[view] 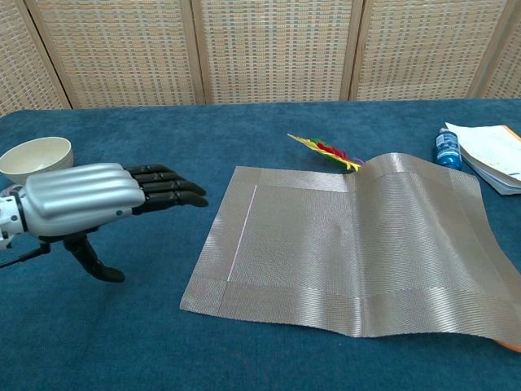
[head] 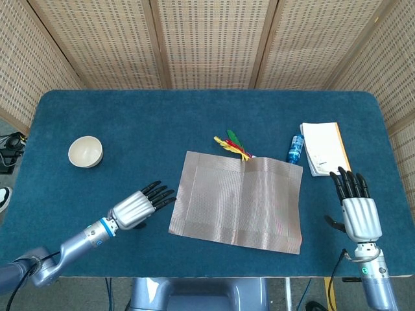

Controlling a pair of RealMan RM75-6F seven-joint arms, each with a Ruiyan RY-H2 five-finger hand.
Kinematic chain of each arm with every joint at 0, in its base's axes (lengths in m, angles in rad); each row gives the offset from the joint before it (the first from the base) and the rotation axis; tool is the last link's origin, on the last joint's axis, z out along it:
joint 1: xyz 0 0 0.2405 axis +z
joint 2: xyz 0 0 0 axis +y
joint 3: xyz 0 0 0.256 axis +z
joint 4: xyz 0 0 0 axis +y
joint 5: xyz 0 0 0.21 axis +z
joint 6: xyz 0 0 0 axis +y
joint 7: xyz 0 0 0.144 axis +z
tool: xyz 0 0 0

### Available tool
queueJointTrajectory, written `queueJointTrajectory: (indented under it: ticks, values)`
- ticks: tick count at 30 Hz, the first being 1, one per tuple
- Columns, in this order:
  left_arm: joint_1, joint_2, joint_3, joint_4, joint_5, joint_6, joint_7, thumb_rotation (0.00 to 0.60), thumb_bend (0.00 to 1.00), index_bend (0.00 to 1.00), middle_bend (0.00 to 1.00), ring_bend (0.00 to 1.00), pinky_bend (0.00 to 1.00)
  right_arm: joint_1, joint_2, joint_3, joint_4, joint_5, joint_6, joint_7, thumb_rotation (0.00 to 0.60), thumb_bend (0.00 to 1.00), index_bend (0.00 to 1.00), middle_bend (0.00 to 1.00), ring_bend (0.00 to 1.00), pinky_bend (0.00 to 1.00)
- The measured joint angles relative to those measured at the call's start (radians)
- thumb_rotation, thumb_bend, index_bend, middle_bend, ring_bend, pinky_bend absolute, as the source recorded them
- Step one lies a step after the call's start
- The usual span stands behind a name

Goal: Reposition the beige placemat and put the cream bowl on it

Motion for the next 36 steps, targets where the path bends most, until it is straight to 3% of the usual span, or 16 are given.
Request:
queueJointTrajectory:
  ticks: [11, 31, 36]
  values:
    - [-0.079, -0.11, 0.023, 0.125, 0.046, -0.001, -0.04, 0.6, 0.0, 0.09, 0.0, 0.0, 0.0, -0.02, -0.003, 0.022, 0.02, -0.027, 0.016, 0.038, 0.6, 0.0, 0.0, 0.0, 0.0, 0.0]
    - [-0.127, -0.219, 0.04, 0.221, 0.02, -0.014, -0.021, 0.6, 0.0, 0.13, 0.0, 0.0, 0.0, -0.036, -0.004, 0.046, 0.028, -0.05, 0.017, 0.064, 0.6, 0.0, 0.0, 0.0, 0.0, 0.0]
    - [-0.137, -0.23, 0.035, 0.218, 0.009, -0.014, -0.018, 0.6, 0.15, 0.14, 0.0, 0.0, 0.0, -0.039, -0.004, 0.046, 0.028, -0.06, 0.019, 0.067, 0.6, 0.0, 0.0, 0.0, 0.0, 0.0]
